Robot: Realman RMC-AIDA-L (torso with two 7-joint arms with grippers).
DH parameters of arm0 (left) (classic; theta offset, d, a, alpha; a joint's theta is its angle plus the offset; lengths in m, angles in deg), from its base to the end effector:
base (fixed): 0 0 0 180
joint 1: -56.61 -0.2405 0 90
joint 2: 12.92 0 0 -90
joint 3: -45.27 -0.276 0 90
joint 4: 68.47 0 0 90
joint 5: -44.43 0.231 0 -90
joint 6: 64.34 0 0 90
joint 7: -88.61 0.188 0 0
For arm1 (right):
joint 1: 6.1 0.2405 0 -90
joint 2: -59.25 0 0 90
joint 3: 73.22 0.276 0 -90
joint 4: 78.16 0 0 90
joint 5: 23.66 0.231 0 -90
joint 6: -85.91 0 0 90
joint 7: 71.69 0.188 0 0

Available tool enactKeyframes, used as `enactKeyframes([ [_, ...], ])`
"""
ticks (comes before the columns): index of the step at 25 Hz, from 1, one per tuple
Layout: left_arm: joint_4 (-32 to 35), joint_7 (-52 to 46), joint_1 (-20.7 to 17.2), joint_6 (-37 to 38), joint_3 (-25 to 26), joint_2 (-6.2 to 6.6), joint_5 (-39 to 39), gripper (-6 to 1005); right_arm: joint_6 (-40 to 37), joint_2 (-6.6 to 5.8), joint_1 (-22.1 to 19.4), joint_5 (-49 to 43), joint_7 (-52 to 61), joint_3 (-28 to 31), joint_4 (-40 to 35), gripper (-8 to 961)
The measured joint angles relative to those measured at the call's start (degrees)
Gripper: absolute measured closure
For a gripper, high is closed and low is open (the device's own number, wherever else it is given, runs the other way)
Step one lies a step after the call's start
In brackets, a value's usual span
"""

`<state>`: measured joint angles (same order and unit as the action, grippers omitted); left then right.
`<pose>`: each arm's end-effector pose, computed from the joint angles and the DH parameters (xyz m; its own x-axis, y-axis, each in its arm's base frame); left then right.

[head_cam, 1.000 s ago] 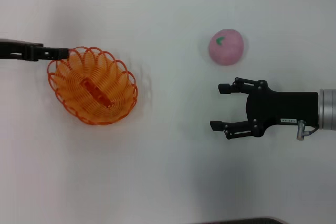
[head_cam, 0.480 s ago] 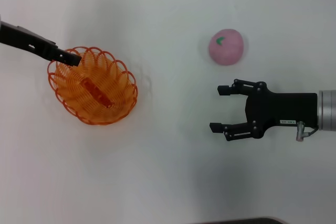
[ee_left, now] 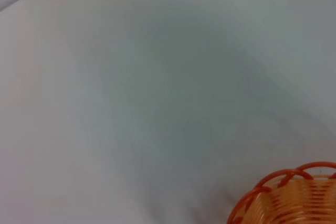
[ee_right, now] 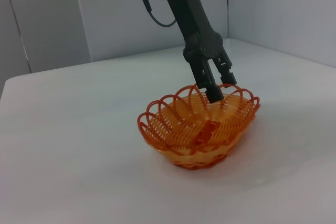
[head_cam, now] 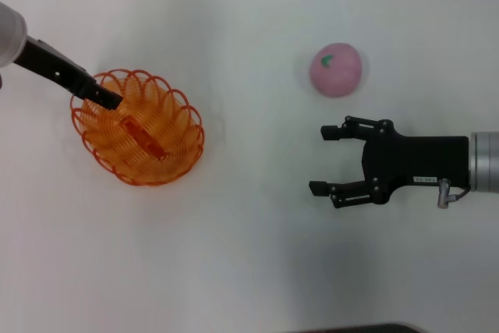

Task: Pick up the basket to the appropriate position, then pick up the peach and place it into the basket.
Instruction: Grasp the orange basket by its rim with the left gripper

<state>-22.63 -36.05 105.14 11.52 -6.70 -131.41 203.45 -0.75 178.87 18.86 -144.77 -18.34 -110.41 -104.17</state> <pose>-0.2660 0.4569 -0.0433 0.7372 0.6561 -0.1611 0.5365 -0.7135 -0.4507 0.3268 0.3059 -0.0957 0.8884 -0.2035 -0.4116 -0.3042 -0.9323 -0.1956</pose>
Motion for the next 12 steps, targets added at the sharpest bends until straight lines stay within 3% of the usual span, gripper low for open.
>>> enactKeyframes([
  [12,-0.07,0.09,-0.51,-2.66,-1.96,-0.97,0.54,142,-0.01,0.08,0.09,0.0,0.0,-0.14,0.07,-3],
])
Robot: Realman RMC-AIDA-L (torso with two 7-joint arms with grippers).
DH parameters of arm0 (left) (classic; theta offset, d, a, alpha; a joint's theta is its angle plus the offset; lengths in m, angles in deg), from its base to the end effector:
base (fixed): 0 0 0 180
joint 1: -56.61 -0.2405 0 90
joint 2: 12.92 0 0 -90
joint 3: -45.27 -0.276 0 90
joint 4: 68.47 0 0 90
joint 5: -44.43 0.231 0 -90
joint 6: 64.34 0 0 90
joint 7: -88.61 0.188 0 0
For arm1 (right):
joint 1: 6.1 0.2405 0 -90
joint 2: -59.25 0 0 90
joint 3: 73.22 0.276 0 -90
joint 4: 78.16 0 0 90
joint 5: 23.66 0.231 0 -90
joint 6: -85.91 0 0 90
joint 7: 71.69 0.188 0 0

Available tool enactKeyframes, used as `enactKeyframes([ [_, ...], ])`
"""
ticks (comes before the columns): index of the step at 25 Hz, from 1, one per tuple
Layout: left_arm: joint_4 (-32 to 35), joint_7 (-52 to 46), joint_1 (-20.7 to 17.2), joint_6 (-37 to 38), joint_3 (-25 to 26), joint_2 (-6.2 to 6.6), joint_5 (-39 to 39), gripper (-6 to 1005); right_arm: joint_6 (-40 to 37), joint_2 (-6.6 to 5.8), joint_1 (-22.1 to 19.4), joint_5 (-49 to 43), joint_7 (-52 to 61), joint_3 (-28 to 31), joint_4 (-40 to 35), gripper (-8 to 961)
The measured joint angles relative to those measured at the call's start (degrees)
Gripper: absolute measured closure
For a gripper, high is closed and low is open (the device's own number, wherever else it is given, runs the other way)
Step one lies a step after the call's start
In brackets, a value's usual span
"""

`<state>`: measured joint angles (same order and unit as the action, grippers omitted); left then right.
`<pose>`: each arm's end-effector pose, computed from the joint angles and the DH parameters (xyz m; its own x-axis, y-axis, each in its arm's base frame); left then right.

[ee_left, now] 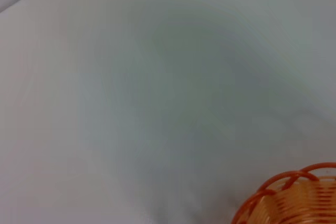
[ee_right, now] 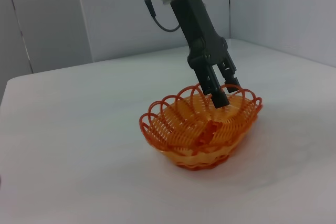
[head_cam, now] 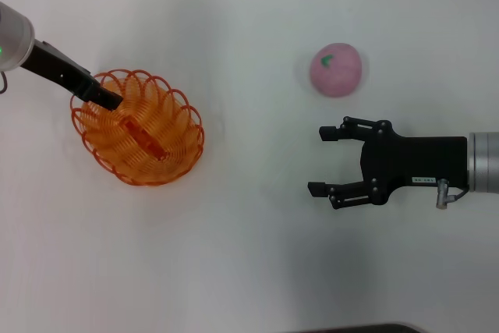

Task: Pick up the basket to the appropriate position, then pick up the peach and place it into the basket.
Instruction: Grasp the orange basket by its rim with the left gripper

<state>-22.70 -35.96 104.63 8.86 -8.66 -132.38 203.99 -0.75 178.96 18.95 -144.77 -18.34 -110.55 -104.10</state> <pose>-0.2675 0.4575 -0.0523 0.7499 0.6377 -0.1763 0.5054 -0.7240 -0.4695 0.3258 0.3058 -0.0969 0.8883 -0.2030 -0.4120 -0.3024 -0.9336 -0.1921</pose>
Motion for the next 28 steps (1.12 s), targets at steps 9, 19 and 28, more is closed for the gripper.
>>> enactKeyframes([
  [9,0.3,-0.86,0.06,-1.29,-1.36,-1.81,4.09,342,0.01,0.0,0.0,0.0,0.0,-0.03,0.02,-3],
  [19,0.67,-1.19,-0.05,-1.36,-1.41,-1.89,4.15,700,0.6,0.0,0.0,-0.01,0.0,-0.03,0.02,-3],
  [28,0.82,-2.48,0.03,-0.44,-1.18,-1.91,4.09,767,0.62,0.0,0.01,0.21,0.0,-0.03,0.02,-4],
])
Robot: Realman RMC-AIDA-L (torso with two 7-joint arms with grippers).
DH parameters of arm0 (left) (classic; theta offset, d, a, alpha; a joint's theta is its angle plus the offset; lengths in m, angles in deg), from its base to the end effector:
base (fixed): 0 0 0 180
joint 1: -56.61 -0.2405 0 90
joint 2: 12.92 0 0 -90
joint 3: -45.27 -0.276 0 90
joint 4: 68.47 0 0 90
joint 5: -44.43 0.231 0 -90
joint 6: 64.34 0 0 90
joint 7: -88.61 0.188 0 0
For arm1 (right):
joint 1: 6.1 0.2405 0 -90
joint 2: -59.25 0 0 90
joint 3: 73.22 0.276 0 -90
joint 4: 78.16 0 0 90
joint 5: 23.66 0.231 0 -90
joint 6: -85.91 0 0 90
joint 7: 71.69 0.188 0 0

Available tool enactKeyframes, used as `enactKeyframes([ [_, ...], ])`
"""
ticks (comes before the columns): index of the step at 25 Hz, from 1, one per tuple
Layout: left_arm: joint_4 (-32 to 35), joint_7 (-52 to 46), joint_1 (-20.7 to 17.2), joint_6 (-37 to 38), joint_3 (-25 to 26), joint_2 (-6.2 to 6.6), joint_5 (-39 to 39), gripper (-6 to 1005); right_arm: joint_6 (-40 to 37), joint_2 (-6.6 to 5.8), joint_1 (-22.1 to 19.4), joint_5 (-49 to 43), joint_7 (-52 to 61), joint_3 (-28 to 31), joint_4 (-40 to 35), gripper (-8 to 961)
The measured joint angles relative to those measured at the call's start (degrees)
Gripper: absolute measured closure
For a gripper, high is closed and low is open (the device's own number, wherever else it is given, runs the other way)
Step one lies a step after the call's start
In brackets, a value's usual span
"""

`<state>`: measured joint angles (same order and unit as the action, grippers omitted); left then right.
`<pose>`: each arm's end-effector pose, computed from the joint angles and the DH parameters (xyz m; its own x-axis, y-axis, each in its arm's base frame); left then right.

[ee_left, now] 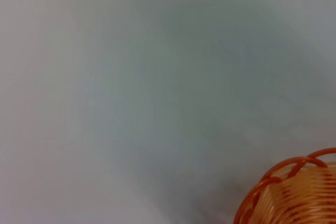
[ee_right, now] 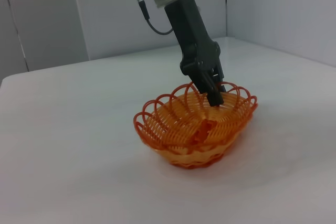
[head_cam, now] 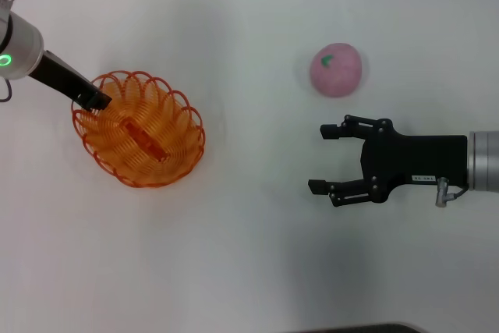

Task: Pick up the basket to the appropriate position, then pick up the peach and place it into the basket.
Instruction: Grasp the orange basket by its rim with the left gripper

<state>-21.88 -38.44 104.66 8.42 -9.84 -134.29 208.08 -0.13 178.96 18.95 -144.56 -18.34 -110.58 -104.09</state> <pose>-0.2686 0.4523 -0.0624 0.7308 0.6461 -0.2202 0.4897 -0.7210 -0.4902 0.3270 0.3074 -0.0969 0.8895 -0.2043 -0.4087 -0.3062 -0.9305 -0.2012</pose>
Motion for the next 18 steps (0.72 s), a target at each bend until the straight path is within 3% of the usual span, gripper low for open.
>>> enactKeyframes([
  [3,0.02,-0.49,0.09,0.76,0.15,0.0,-0.09,815,0.0,0.0,0.01,0.12,0.0,0.0,0.0,-4],
  [10,1.59,-4.7,0.31,4.34,0.42,0.34,-0.29,818,0.06,0.0,0.08,0.14,0.0,0.0,0.0,-3],
  [12,1.92,-8.21,0.57,5.88,0.48,0.93,-0.42,826,0.07,0.0,0.14,0.15,0.0,0.04,0.0,-3],
  [16,1.67,-12.58,1.37,8.39,3.23,1.97,-0.52,846,0.09,0.0,0.27,0.15,0.0,0.08,0.0,-4],
  [18,1.23,-13.53,1.74,9.49,6.92,2.35,-0.64,864,0.08,0.0,0.34,0.15,0.0,0.09,0.0,-4],
])
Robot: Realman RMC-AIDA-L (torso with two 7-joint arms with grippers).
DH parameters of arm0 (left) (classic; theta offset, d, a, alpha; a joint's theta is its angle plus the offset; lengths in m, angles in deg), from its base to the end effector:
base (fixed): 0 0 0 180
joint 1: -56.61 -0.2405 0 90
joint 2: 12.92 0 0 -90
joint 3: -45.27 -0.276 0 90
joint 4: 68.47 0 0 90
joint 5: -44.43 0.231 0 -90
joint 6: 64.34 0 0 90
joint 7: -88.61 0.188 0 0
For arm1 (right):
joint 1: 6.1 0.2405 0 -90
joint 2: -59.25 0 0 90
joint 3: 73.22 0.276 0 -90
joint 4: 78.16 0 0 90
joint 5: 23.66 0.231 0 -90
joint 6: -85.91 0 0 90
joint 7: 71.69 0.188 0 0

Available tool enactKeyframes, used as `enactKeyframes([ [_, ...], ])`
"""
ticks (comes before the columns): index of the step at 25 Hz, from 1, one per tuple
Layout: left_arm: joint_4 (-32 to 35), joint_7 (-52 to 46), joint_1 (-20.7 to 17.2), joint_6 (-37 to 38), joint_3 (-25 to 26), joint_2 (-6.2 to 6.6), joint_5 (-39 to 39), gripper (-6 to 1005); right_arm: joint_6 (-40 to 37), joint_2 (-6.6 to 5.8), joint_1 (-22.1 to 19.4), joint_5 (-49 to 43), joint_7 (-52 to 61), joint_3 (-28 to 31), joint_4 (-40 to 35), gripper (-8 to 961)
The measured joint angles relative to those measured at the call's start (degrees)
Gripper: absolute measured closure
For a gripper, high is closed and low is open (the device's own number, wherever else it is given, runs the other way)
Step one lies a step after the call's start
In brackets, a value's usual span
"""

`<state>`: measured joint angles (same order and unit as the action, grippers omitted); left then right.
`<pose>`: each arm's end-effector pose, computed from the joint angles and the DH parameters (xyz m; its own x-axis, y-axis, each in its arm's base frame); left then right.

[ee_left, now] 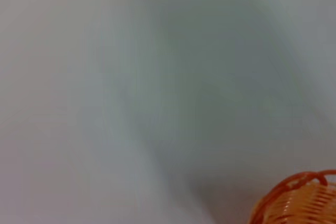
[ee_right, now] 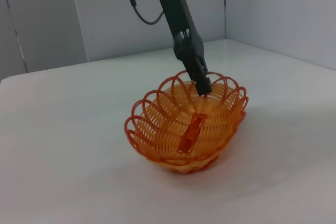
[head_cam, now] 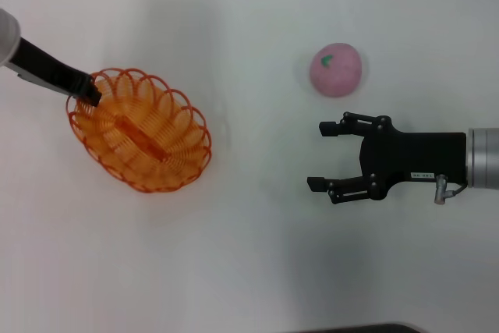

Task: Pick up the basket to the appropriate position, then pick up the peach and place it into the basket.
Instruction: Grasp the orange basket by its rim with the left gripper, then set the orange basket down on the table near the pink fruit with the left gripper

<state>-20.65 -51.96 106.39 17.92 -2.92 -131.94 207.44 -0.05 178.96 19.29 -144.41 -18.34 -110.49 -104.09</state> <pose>-0.2618 0.4470 -0.0354 0.5309 0.8436 -0.0807 0.7327 -0.5047 -0.4566 0.3251 0.3101 -0.0965 0.8898 -0.1990 -0.4107 -0.3026 -0.9309 -0.2045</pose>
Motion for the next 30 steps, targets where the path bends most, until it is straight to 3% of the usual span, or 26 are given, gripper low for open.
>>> enactKeyframes([
  [3,-2.58,-0.69,0.95,1.48,6.72,1.33,-0.21,886,0.0,0.0,0.01,0.0,0.0,-0.01,0.0,-4],
  [7,-7.31,-2.42,1.25,3.23,15.42,4.23,-3.45,902,0.01,0.0,0.05,-0.01,0.0,-0.06,0.0,-4],
  [9,-7.98,-2.99,0.54,4.57,17.8,4.98,-5.6,910,0.01,0.0,0.07,-0.01,0.0,-0.05,0.0,-4],
  [14,-7.58,-3.25,-1.91,6.96,19.33,5.08,-8.89,926,0.01,0.0,0.18,-0.01,0.0,0.0,-0.08,-3],
  [18,-7.37,-3.96,-4.46,6.96,19.5,4.13,-11.85,926,0.0,0.0,0.27,-0.01,0.0,0.0,-0.1,-3],
  [22,-4.77,-4.61,-7.73,5.79,19.66,2.37,-14.64,926,0.0,0.0,0.27,-0.01,0.0,0.12,-0.07,-3],
  [30,4.2,-5.84,-13.36,4.94,20.04,-3.53,-16.15,925,0.03,0.0,0.27,-0.01,0.0,0.44,0.0,-3],
])
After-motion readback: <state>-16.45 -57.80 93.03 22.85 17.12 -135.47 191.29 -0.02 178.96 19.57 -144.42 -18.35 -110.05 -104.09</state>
